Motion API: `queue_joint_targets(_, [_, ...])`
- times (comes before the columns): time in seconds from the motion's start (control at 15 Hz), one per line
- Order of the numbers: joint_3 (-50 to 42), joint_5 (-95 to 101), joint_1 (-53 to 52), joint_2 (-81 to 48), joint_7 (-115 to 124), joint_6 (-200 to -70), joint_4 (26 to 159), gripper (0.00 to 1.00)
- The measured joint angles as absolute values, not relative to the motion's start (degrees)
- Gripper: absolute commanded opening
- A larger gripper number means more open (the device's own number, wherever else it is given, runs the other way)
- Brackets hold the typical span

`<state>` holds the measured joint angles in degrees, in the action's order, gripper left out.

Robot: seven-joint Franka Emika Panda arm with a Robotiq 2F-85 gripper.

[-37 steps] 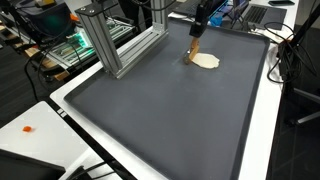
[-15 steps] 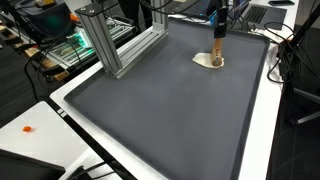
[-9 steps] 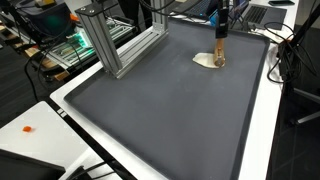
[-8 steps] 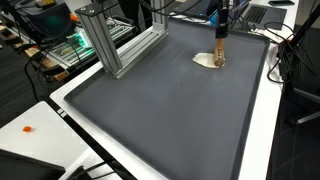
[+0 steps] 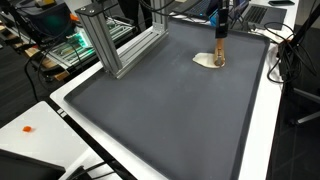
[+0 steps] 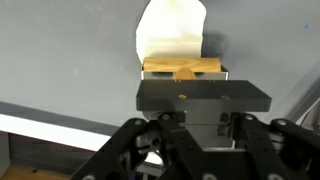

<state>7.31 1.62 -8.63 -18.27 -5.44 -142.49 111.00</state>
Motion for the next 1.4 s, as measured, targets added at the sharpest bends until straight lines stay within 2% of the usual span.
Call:
queue_joint_targets(0.47, [7.4,1.41,-8.64,-14.74,-2.28,-138.64,111.06,0.22])
queue_joint_targets(0.93, [7.39,1.77,-8.82,-7.33,3.27,-127.32,111.87,0.22])
queue_joint_targets(1.4, [7.59,1.84,-8.86,4.14,7.33,-123.14,119.37,0.22])
